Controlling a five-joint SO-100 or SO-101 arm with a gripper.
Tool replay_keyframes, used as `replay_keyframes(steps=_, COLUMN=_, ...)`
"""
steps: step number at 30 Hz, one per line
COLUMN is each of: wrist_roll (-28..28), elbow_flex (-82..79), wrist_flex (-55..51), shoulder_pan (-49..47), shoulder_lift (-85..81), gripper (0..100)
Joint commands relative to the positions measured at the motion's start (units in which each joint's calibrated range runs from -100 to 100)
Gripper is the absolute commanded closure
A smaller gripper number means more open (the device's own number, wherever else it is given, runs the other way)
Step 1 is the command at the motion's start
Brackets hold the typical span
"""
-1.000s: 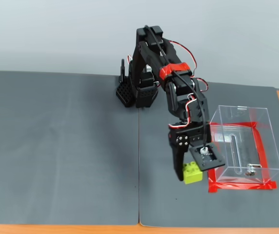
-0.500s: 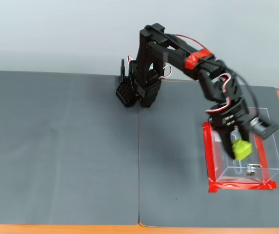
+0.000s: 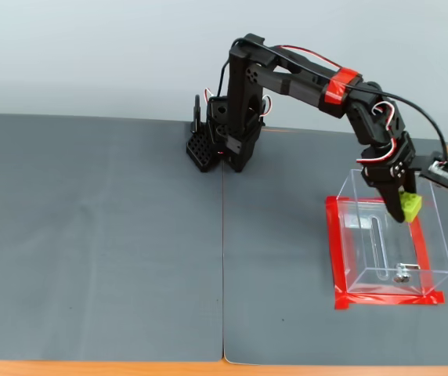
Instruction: Pick the green lego block and place it into the transparent box
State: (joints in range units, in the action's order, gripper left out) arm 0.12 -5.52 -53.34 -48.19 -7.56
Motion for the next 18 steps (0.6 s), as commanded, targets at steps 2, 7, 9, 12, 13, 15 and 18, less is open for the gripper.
replay_keyframes(steps=2, wrist_roll=-0.2, elbow_flex=1.05, wrist_flex=0.3, shoulder_pan=-1.53, shoulder_lift=1.67, gripper=89)
replay_keyframes(steps=7, wrist_roll=-0.2, elbow_flex=1.05, wrist_flex=0.56, shoulder_pan=-1.6, shoulder_lift=3.7, gripper=89)
replay_keyframes(steps=9, wrist_roll=-0.2, elbow_flex=1.05, wrist_flex=0.39, shoulder_pan=-1.6, shoulder_lift=4.21, gripper=89)
replay_keyframes(steps=12, wrist_roll=-0.2, elbow_flex=1.05, wrist_flex=0.3, shoulder_pan=-1.6, shoulder_lift=4.3, gripper=89)
replay_keyframes(steps=13, wrist_roll=0.11, elbow_flex=1.05, wrist_flex=0.13, shoulder_pan=-1.6, shoulder_lift=4.3, gripper=89)
replay_keyframes(steps=15, wrist_roll=0.16, elbow_flex=1.14, wrist_flex=-0.13, shoulder_pan=-1.6, shoulder_lift=4.3, gripper=85)
replay_keyframes(steps=18, wrist_roll=-0.2, elbow_flex=0.77, wrist_flex=-0.22, shoulder_pan=-1.6, shoulder_lift=4.3, gripper=72)
